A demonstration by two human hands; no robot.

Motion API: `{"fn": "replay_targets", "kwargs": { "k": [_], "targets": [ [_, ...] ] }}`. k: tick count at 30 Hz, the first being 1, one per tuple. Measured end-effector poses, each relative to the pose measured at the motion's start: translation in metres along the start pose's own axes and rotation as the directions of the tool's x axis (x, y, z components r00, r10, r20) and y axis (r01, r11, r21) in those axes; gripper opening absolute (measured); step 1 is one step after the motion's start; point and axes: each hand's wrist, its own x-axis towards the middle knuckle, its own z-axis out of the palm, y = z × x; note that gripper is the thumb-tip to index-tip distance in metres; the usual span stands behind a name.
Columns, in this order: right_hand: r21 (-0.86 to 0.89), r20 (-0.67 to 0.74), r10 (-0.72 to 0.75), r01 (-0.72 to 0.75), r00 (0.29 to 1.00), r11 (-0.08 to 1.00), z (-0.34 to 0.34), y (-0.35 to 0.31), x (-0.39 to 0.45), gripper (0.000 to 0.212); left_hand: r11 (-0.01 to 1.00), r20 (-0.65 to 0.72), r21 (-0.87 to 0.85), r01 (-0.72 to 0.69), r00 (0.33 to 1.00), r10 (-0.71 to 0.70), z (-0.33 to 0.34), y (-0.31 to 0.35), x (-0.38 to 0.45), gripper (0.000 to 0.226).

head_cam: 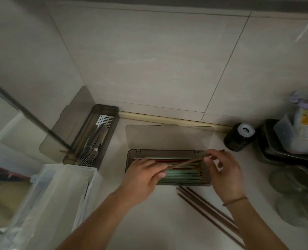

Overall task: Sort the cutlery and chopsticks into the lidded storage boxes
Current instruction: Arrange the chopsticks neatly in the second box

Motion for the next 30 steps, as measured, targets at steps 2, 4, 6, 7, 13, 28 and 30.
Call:
{"fn": "replay_targets", "kwargs": {
  "k": [2,4,6,7,13,28,30],
  "targets": [
    [-0.230,0.101,-0.146,0.166,0.984,0.959,0.004,0.012,0.005,0.019,1.000,0.080,0.000,0.015,0.997,-0.015,-0.002,-0.018,0.002,0.030],
    [-0.355,0.182,-0.219,0.272,0.958,0.894,0.007,0.019,0.011,0.015,0.999,0.127,0.011,0.048,0.991,-0.049,-0.003,-0.034,0.005,0.028],
    [-0.401,0.199,-0.295,0.352,0.934,0.845,0.009,0.026,0.017,0.010,0.996,0.161,0.040,0.084,0.983,-0.089,-0.002,-0.043,0.006,0.026],
    [-0.408,0.214,-0.334,0.395,0.918,0.823,0.010,0.029,0.020,0.010,0.994,0.174,0.068,0.087,0.980,-0.098,-0.001,-0.045,0.006,0.026],
    [-0.483,0.389,-0.368,0.527,0.845,0.700,0.024,0.030,0.037,0.009,0.979,0.170,0.173,0.109,0.976,-0.139,0.004,-0.040,0.008,0.022],
    [-0.166,0.092,-0.242,0.254,0.966,0.953,-0.008,0.059,-0.035,0.009,0.996,-0.045,0.060,-0.064,0.997,0.067,0.029,0.004,-0.001,0.017],
    [-0.250,0.153,-0.130,0.166,0.980,0.954,-0.013,0.069,-0.066,0.008,0.964,0.054,0.041,-0.262,0.964,0.260,0.044,0.024,-0.010,0.015]
  ]
}}
